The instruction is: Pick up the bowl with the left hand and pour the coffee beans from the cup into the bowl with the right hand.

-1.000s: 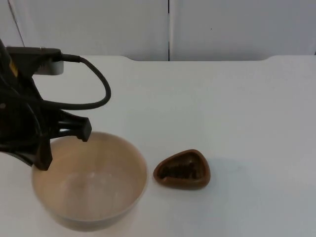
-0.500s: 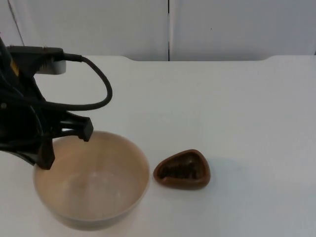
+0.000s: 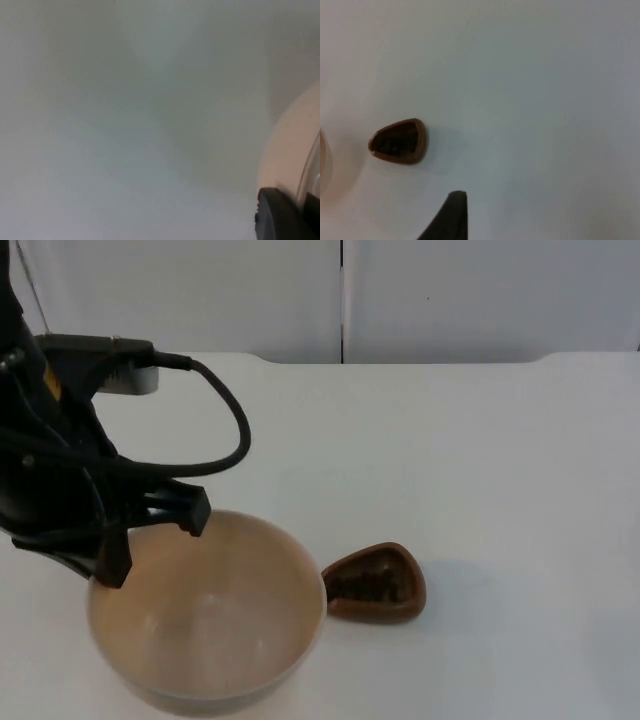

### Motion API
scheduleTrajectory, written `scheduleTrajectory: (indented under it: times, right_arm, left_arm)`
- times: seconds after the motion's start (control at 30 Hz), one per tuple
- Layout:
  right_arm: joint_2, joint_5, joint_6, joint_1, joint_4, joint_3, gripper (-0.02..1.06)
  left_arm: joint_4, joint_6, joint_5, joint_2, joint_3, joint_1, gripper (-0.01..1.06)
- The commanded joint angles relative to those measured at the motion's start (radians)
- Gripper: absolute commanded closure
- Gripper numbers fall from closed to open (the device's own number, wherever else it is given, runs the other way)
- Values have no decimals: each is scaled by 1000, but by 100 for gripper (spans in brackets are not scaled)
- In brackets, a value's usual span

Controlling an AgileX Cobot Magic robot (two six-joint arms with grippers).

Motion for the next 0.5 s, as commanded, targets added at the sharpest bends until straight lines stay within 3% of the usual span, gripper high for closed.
scheduleTrajectory:
  times: [0.0,0.33,0.47]
  right_arm:
    - [64,-18,-35,-6,34,-33,6]
    - [372,-2,-54,0,69,-246,6]
    - [485,3,-54,77,74,-320,6]
  left_arm:
    - [-2,-9,-5,-13,3,-6,105]
    - [-2,-9,-28,-13,3,-6,105]
    - [-2,-9,-34,-13,3,-6,105]
